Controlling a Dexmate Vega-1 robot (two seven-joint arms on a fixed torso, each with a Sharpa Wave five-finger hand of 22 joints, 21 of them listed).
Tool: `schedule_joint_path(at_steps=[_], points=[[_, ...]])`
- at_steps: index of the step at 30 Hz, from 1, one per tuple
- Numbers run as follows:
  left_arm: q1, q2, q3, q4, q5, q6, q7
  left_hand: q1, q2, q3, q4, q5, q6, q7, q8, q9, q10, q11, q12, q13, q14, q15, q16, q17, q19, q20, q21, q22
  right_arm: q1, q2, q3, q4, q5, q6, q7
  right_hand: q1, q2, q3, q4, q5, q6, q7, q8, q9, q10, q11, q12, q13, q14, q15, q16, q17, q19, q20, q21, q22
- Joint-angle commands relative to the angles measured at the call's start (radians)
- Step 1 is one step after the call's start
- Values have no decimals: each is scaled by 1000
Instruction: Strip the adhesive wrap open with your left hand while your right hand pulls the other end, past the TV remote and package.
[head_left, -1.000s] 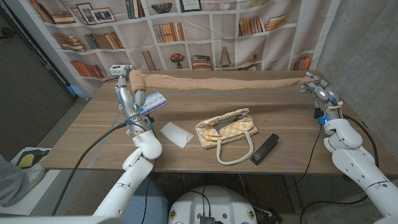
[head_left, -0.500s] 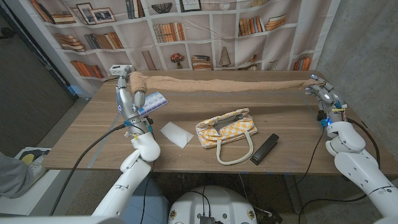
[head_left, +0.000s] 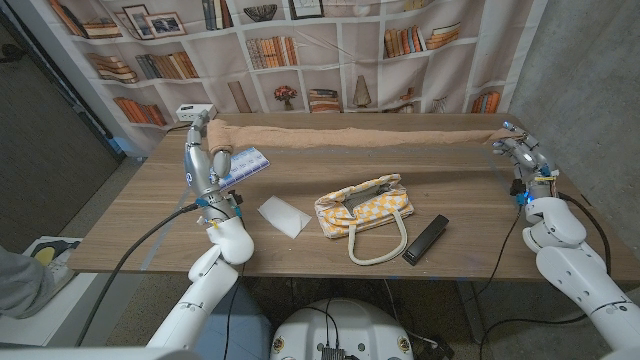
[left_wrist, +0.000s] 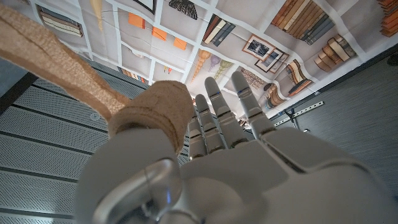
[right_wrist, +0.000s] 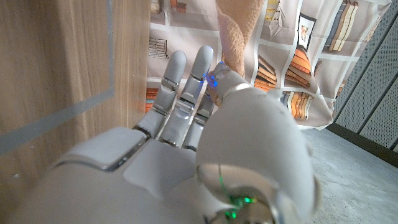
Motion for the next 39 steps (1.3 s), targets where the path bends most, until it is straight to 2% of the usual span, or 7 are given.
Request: schedule_joint_path(at_steps=[1,11,13,16,24,31,39], points=[[24,-5,-25,-37,29,9,0,8,-8,8,8,-10,5,6,-2,7,6,-2,13,3,9,-3,1,1,55,28,25,3,-25,1,23,-13,5,5,-7,-7,-6,5,-2,-6,12,1,-6,2,7,-3,-3,2,10,-96,-4,5,-3,-148,6,1],[24,-31,-48,-32,86,13,0,1,-15,3,16,-14,7,-1,-4,9,5,-5,15,3,8,-8,-4,-1,45,32,22,1,-33,2,39,-12,11,0,-10,-9,-7,8,-1,-6,12,0,-8,3,5,-6,-5,7,11,-96,-8,9,-7,-147,11,0],[24,-48,-81,-22,158,3,0,-2,-19,2,17,-15,10,1,-4,9,7,-4,16,3,5,-6,-7,-4,56,41,25,0,-33,1,43,-11,15,-4,-10,-10,-7,8,-1,-6,13,0,-8,3,7,-6,-5,6,12,-96,-8,10,-9,-147,12,0],[22,-54,-85,-9,145,-20,0,-5,-24,2,19,-15,15,7,-3,11,11,1,20,4,-1,1,-16,-10,76,61,31,-2,-34,0,46,-10,16,-3,-3,-10,-7,9,-1,-6,12,-1,-9,4,10,-3,-6,5,12,-96,-10,11,-11,-147,13,0],[18,-92,-113,25,179,-63,0,-8,-25,3,22,-15,16,10,-4,13,14,1,23,3,0,2,-21,-15,90,54,33,-6,-34,-1,40,-15,14,-6,6,-10,-8,11,-2,-6,15,0,-9,4,10,-6,-9,7,14,-96,-12,15,-13,-147,18,0],[13,-77,-103,18,157,-56,0,-12,-26,2,25,-16,16,8,-5,14,13,1,23,2,-2,2,-24,-17,84,55,27,-9,-39,2,36,-15,14,-6,12,-11,-10,12,-2,-6,14,-1,-10,5,12,-4,-9,9,14,-96,-15,17,-16,-146,22,-1],[2,-94,-118,45,182,-71,0,-15,-26,1,27,-16,18,9,-6,14,11,0,23,1,-1,3,-26,-18,83,52,23,-10,-34,4,29,-15,8,-1,15,-12,-9,14,-1,-6,15,0,-11,5,10,-5,-13,10,16,-96,-18,20,-19,-146,25,-1]])
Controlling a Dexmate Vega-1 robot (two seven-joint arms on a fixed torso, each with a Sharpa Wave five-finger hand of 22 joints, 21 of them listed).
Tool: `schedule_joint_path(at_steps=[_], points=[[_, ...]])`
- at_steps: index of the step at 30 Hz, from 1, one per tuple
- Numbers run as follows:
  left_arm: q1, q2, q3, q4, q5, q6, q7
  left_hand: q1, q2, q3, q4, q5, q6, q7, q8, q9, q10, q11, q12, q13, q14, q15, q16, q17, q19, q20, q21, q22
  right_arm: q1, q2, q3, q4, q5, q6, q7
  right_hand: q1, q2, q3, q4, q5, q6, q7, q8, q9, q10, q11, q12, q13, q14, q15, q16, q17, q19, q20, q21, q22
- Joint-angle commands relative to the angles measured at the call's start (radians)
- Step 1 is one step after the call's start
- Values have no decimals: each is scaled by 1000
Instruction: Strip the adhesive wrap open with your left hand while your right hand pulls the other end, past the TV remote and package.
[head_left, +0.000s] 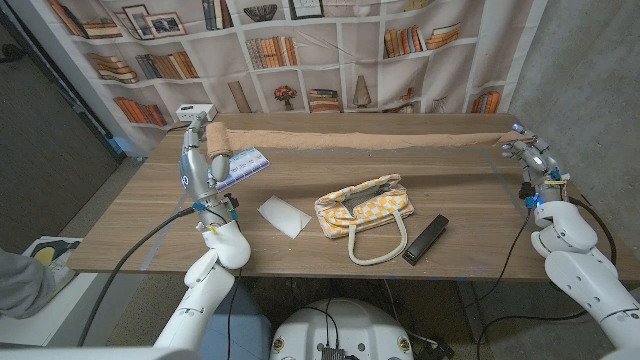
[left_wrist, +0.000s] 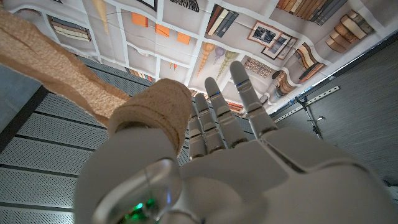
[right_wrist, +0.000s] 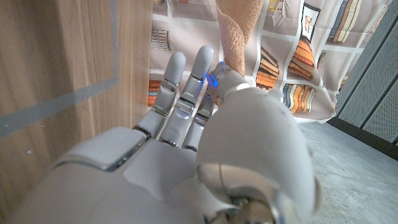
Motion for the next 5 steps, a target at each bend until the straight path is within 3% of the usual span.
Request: schedule_joint_path(at_steps=[1,5], points=[[-14,-23,-22,33,29,-24,0,-4,-3,2,2,-3,7,-1,-2,5,8,-3,5,1,-2,4,-2,-1,1,-3,-3,1,4,6,-10,0,-5,6,7,-8,-3,6,2,-6,8,3,-2,5,5,1,-5,5,11,-91,-5,4,-5,-149,6,-1],[-17,-31,-29,45,32,-37,0,-3,-4,1,-2,-3,5,2,-4,6,9,0,6,0,-1,5,-2,-1,-5,-18,-8,-1,11,11,-15,5,-3,13,14,-8,-4,6,2,-6,7,3,-2,5,7,1,-6,4,12,-91,-5,5,-6,-149,7,-1]])
